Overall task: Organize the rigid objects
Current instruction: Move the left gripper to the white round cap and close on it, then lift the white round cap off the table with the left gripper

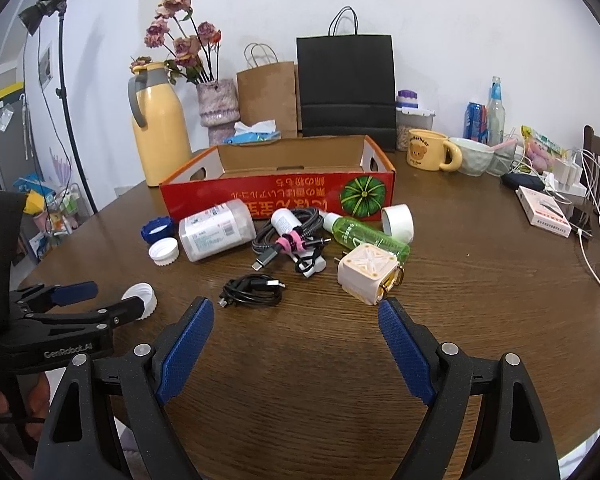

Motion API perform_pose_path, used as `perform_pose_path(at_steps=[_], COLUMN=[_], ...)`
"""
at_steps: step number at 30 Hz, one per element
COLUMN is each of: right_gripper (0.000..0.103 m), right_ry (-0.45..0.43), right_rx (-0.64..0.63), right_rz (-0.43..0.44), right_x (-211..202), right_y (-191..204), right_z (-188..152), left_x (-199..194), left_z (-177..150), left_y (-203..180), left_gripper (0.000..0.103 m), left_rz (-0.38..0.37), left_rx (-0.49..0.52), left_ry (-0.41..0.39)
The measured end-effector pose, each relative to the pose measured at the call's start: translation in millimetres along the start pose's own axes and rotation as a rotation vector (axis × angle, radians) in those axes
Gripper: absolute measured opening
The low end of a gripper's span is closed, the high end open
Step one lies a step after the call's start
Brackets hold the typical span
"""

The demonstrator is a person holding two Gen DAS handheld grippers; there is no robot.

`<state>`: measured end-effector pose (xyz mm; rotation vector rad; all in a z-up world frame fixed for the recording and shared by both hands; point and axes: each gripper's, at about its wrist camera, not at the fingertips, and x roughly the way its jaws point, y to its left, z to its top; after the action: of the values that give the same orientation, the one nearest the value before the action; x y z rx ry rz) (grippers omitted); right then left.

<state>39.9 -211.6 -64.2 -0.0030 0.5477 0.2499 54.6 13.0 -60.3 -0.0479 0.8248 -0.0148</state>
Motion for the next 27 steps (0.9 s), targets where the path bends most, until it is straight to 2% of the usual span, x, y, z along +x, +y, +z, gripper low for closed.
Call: perform_pose_path(at_steps=[3,6,8,9,27], right_gripper=[0.089,0.089,0.089,0.089,0.089], right_ry=[0.013,0.022,0.029,0.033,0.077], right_rx=[0.002,0.002,0.001,0.0,-0.022], right_rz=[0.0,0.0,0.002,0.002,0.018], right_x=[5.7,10.4,13.7,15.0,30.7], right_y=[-0.9,-1.3,-1.0,-0.5,7.9], right_z=[-0.8,-1.0,-0.4,-0.2,3.3], left_x=[4.8,10.0,15.0,17.9,1.5], left_z=[0.6,1.2,1.0,0.6,11.8], left_y=[3.3,4.2,4.6,5.3,17.1], left_gripper=[0.067,0.057,0.038,0.036,0.035], left_rz=[0.002,0.004,-0.004,-0.01,-0.031], left_rx=[-0.01,-0.014,-0.016,-0.019,-0.031], left_ry=[0.007,0.02,0.039,0.051,-0.037])
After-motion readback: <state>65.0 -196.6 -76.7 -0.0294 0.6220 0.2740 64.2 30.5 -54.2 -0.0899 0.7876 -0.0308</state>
